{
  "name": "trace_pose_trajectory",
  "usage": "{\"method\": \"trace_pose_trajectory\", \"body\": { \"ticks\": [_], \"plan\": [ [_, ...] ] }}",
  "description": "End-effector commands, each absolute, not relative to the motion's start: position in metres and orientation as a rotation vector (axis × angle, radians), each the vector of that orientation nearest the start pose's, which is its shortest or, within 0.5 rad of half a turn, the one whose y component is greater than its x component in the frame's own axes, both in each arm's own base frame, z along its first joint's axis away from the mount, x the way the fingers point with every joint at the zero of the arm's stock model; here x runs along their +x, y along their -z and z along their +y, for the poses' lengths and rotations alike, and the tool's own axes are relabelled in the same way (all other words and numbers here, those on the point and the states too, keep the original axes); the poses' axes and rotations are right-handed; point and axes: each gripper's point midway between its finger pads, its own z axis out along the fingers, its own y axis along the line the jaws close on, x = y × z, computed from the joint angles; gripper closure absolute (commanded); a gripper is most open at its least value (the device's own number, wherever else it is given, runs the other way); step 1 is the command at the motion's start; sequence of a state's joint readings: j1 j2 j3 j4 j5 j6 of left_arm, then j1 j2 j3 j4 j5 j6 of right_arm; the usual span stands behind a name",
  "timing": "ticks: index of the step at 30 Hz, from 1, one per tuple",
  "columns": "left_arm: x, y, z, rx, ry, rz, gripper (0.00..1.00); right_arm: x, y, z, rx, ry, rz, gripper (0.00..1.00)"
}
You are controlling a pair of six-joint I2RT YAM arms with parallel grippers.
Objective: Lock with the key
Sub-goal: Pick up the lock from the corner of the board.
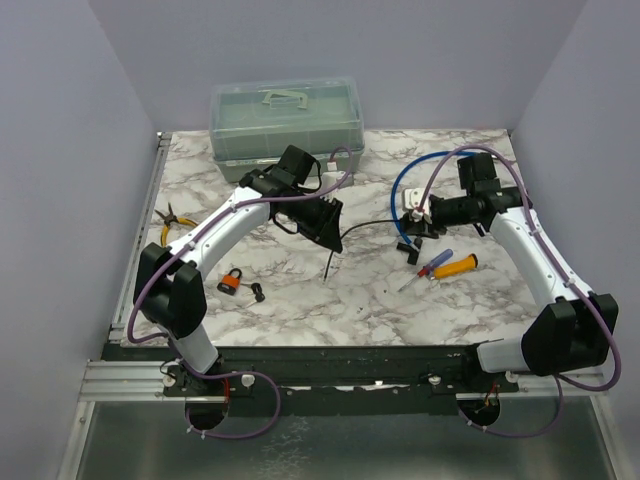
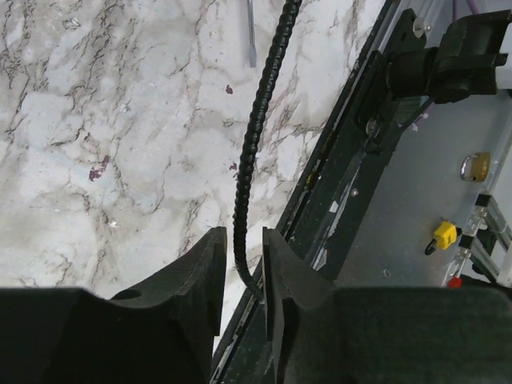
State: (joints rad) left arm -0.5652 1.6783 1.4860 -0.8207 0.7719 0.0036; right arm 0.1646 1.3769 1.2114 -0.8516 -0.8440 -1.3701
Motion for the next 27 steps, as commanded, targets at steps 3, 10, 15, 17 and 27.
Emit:
{"method": "trace_pose_trajectory", "body": {
  "ticks": [3, 10, 15, 17, 27],
  "plan": [
    [0.249, -0.190, -0.297, 1.010, 1.129, 2.389, 0.93, 0.305, -0.207, 0.161, -1.724, -0.431, 1.337, 0.73],
    [0.256, -0.210, -0.291, 1.080, 1.039, 2.259, 1.00, 0.294, -0.207, 0.168, -1.672, -0.524, 1.356, 0.50],
    [0.258, -0.235, -0.285, 1.106, 1.028, 2.160, 1.00, 0.289, -0.212, 0.173, -1.631, -0.590, 1.369, 0.26],
    [0.261, -0.249, -0.282, 1.109, 1.023, 2.108, 1.00, 0.289, -0.214, 0.175, -1.608, -0.607, 1.383, 0.20],
    [0.263, -0.301, -0.254, 1.322, 0.790, 1.721, 1.00, 0.291, -0.227, 0.187, -1.477, -0.752, 1.445, 0.18]
  ]
}}
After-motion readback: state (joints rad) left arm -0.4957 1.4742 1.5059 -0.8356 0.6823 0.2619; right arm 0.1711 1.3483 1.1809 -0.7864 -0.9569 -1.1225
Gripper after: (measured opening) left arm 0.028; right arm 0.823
